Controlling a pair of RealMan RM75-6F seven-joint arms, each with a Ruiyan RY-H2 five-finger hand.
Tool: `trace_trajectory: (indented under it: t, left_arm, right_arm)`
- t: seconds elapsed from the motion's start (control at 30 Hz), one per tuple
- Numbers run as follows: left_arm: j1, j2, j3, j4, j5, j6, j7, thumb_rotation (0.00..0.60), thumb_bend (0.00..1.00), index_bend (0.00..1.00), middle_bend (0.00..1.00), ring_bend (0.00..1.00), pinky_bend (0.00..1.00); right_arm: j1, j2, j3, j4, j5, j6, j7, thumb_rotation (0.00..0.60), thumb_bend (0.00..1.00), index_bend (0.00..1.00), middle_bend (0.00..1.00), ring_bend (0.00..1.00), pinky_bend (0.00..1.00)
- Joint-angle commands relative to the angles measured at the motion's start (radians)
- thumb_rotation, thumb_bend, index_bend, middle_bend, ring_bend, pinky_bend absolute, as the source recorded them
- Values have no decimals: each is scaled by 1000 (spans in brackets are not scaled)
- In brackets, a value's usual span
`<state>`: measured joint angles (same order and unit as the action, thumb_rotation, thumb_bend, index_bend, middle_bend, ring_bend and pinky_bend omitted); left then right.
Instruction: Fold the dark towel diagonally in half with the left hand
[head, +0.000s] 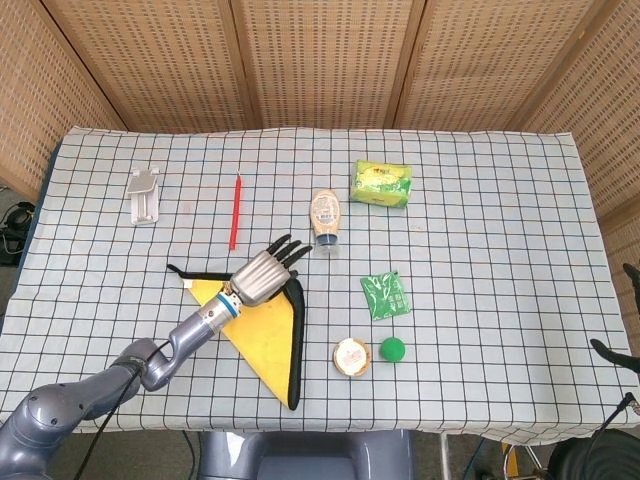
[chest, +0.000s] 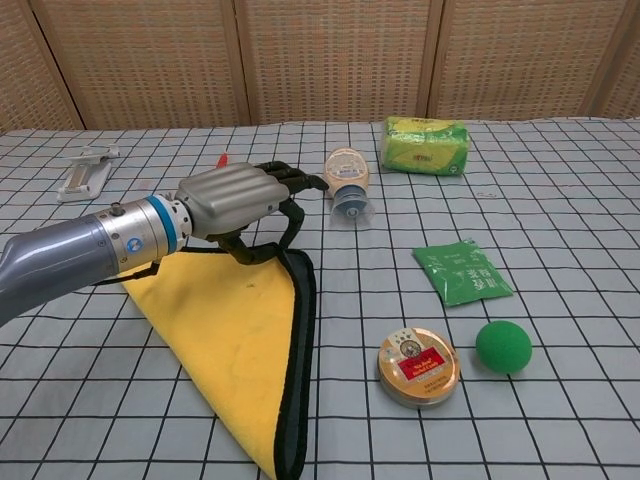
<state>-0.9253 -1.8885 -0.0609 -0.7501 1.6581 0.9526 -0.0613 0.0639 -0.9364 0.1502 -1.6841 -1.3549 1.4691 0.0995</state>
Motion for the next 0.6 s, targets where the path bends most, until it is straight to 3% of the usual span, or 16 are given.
trace_trajectory:
  t: [0.03, 0.4, 0.5, 0.6]
  left_arm:
    - [-4, -9, 3, 11, -4, -1, -5, 600, 473, 665, 0, 0, 0]
    - [-16, -44, -8, 56, -50, -20, -10, 600, 469, 644, 0, 0, 0]
    - [-18, -50, -7, 58, -56, -22, -12, 600, 454, 582, 0, 0, 0]
    - [-20, -54, -10, 60, -69, -30, 1, 600, 449, 434, 0, 0, 0]
  right_arm:
    - [0, 0, 0, 1, 1, -1, 0, 600, 0, 0, 0, 0, 0]
    - [-1, 2, 2, 1, 2, -1, 5, 600, 0, 0, 0, 0, 0]
    - [-2, 3, 2, 0, 0, 0, 7, 600, 0, 0, 0, 0, 0]
    - [-3, 4, 2, -1, -1, 3, 10, 600, 0, 0, 0, 0, 0]
